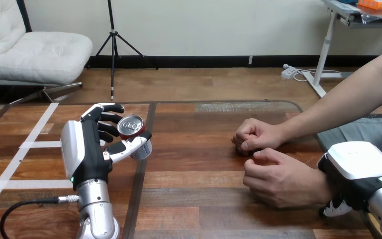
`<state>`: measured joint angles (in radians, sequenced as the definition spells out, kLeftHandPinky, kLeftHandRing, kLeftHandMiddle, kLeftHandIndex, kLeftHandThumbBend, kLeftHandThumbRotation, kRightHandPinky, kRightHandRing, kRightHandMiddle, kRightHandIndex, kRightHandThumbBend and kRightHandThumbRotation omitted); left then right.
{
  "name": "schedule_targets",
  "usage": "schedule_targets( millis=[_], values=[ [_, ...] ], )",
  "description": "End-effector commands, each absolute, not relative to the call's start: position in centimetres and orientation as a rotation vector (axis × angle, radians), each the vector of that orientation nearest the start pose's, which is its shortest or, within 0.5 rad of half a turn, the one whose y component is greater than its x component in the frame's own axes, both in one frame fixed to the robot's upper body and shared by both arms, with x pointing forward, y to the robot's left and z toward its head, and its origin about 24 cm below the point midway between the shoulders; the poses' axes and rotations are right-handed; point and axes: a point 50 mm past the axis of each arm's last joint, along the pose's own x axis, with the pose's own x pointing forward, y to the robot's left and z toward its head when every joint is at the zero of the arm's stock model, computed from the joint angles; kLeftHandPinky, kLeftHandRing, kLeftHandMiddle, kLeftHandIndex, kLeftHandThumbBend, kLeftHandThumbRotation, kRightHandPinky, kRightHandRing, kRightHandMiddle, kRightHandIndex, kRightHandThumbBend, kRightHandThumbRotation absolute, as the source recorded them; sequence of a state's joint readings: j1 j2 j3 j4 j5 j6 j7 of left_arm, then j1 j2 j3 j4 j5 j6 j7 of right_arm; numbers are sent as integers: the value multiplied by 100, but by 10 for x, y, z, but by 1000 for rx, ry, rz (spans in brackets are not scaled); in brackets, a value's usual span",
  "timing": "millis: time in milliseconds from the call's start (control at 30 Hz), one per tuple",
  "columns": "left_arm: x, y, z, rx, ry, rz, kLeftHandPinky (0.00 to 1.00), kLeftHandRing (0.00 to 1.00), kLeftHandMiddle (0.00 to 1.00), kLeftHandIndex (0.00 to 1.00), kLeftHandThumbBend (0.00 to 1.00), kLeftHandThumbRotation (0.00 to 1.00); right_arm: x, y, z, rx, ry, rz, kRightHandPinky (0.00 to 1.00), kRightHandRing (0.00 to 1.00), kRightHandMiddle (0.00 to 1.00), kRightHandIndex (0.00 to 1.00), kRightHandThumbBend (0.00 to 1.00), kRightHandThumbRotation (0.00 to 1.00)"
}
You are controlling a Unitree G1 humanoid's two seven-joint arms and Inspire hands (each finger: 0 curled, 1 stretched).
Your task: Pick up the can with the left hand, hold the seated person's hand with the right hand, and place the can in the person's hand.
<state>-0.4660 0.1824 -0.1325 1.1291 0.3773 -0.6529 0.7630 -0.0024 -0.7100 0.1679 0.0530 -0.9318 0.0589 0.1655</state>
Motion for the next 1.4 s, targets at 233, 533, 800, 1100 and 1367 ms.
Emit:
schedule_targets(
  millis=[233,533,800,1100,1367],
  values=[
    [313,177,24,484,-301,369,40,45,52,57,68,0,250,-259,49,-1537,192,230,10,20,31,37,73,0],
    [314,177,25,487,-307,368,40,45,52,57,68,0,251,-258,56,-1506,140,213,13,24,35,40,74,0],
    [314,177,25,484,-309,367,40,45,51,57,68,0,251,-256,62,-1519,101,198,15,27,37,43,72,0],
    [314,175,25,491,-309,365,40,45,52,57,68,0,251,-252,70,-1511,35,190,19,31,42,46,72,0],
    [314,175,25,486,-309,364,40,45,52,57,68,0,251,-247,76,-1494,-2,197,16,26,38,46,74,0]
  ],
)
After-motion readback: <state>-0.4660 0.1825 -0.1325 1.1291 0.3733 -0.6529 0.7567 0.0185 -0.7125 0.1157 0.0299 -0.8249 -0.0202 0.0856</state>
